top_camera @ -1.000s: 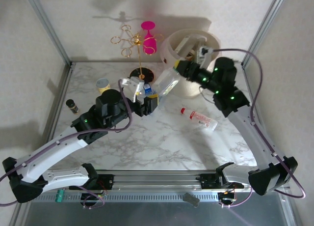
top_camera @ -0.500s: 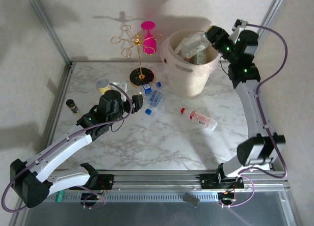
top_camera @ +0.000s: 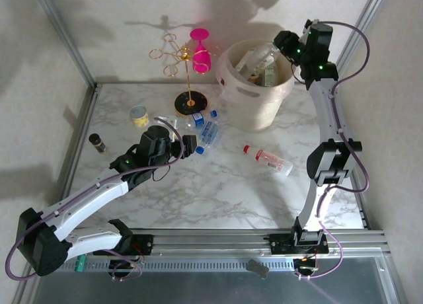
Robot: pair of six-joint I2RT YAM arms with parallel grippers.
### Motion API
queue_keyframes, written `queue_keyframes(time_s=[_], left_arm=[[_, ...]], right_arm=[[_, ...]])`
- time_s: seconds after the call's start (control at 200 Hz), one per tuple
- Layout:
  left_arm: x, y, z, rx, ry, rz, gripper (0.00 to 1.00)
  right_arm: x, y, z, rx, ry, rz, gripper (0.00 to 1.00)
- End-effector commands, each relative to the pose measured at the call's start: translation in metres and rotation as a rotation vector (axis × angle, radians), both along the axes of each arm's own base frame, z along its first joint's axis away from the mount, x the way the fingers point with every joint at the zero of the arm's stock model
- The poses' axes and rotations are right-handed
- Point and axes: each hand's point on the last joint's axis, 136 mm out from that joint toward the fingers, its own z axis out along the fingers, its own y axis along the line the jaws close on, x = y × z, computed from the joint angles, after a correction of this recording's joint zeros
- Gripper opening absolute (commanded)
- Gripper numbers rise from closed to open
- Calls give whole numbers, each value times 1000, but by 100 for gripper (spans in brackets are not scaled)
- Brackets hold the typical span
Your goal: Put the plastic bottles in the bin
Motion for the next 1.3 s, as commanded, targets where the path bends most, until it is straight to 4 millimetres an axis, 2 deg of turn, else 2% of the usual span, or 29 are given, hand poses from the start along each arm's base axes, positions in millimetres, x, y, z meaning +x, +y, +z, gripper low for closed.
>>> queue_keyframes(time_s=[0.0,0.17,0.26,0.396,0.511,0.626,0.856,0.951,1.106,1.297], left_arm=[[1,-6,5,-21,-11,-13,74],[3,-7,2,-15,-6,-9,74],[4,-8,1,-12,-2,-7,74],[5,-7,-1,-6,2,0,74],[5,-6,-2,-3,4,4,74],[7,-4,-2,2,2,16,74],[7,1,1,8,-8,35,75],[7,2,3,8,-15,42,75],[9,5,6,-1,-21,63,76],[14,6,9,-38,-3,89,76]], right_arm=[[1,1,-17,-45,42,17,26],[6,26,-52,-72,104,105,30],[11,32,-73,-110,149,109,34],[16,34,-101,-127,204,110,38],[19,32,-108,-143,215,102,45],[18,28,-91,-165,181,85,55],[4,13,-24,-181,47,34,73],[-5,5,1,-179,1,14,74],[-19,-1,30,-180,-51,5,74],[-41,-1,44,-190,-70,14,70]])
